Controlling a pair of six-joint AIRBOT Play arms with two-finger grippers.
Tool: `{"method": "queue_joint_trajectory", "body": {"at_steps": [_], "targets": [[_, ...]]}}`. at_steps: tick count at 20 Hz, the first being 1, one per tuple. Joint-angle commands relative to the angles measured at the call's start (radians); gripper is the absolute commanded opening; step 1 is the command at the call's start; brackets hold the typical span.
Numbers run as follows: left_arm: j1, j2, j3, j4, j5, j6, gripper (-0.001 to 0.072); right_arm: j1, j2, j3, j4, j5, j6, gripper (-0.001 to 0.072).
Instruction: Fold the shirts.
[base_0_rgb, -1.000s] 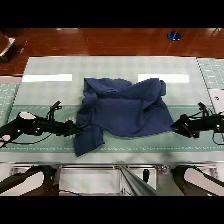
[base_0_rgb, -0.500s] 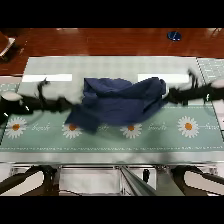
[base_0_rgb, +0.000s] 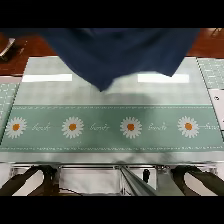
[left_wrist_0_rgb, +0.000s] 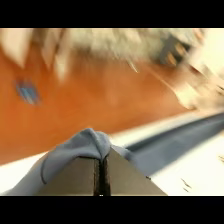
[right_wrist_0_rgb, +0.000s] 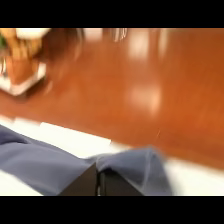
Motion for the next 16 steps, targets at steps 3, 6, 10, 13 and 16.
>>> {"method": "queue_joint_trajectory", "body": {"at_steps": [3, 6, 10, 13, 16], "targets": [[0.103, 0.240, 0.204, 0.523, 0.017, -0.173, 0.0016, 0.006, 0.271, 0.090, -0.280, 0.091, 0.045, 0.0025], [0.096, 0.351, 0.200, 0.705, -0.042, -0.239, 0.0016, 0.006, 0.340, 0.090, -0.430, 0.223, 0.086, 0.0025], [0.031, 0.422, 0.077, 0.689, -0.086, -0.254, 0.0016, 0.006, 0.346, 0.018, -0.415, 0.343, 0.094, 0.0025], [-0.004, 0.418, -0.130, 0.615, -0.115, -0.253, 0.0016, 0.006, 0.345, -0.165, -0.387, 0.297, 0.096, 0.0025], [-0.051, 0.367, -0.407, 0.515, -0.053, -0.210, 0.0016, 0.006, 0.319, -0.368, -0.383, 0.188, 0.096, 0.0025]]}}
